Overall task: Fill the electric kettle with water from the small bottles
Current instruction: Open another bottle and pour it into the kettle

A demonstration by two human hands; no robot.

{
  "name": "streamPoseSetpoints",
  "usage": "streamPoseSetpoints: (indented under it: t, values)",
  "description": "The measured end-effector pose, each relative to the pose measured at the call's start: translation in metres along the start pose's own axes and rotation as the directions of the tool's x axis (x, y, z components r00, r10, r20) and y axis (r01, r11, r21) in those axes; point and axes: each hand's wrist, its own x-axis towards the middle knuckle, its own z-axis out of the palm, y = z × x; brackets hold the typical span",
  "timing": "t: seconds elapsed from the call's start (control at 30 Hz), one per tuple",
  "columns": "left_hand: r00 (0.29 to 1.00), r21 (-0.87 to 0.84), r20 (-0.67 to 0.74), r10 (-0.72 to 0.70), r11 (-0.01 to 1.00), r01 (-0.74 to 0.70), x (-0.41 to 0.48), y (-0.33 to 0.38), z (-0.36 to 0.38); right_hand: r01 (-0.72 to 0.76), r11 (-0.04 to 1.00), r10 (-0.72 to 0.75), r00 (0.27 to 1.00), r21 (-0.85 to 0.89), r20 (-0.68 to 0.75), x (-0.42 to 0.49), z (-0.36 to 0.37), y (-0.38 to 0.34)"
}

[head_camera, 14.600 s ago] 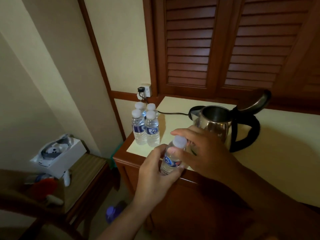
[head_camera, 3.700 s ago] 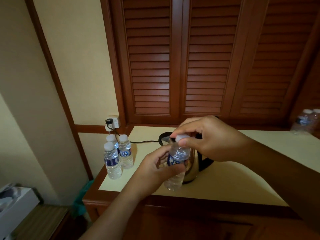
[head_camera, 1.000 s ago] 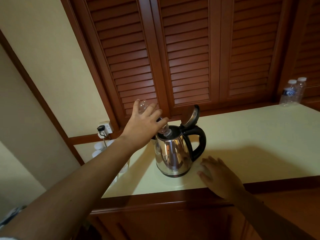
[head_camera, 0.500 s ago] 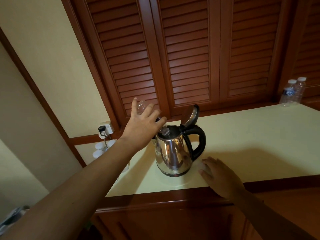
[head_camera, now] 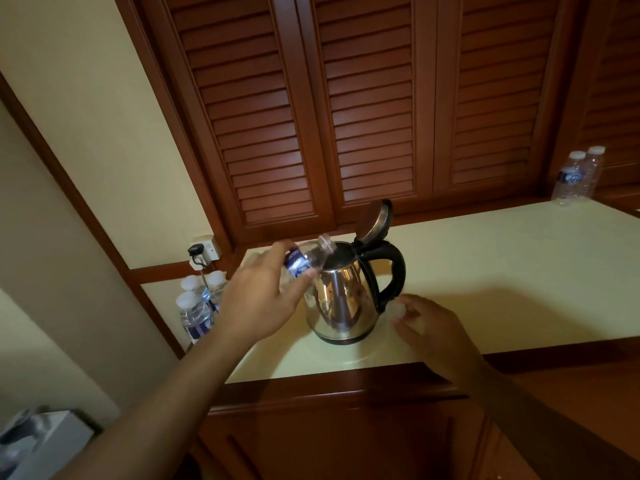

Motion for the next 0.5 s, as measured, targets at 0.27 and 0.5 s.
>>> streamPoseSetpoints:
  t: [0.27, 0.5]
  values:
    - [0.981, -0.238, 0.174, 0.080, 0.971, -0.037, -0.069, 0.024, 0.025, 0.115, 0.993, -0.115, 0.961, 0.014, 0.251, 0.008, -0.051, -0.055]
    - [0.962, -0.499, 0.272, 0.011, 0.857, 0.131, -0.066, 0.052, 0.036, 0.033, 0.993, -0.062, 0.965, 0.116, 0.253, -0.002, -0.082, -0.060]
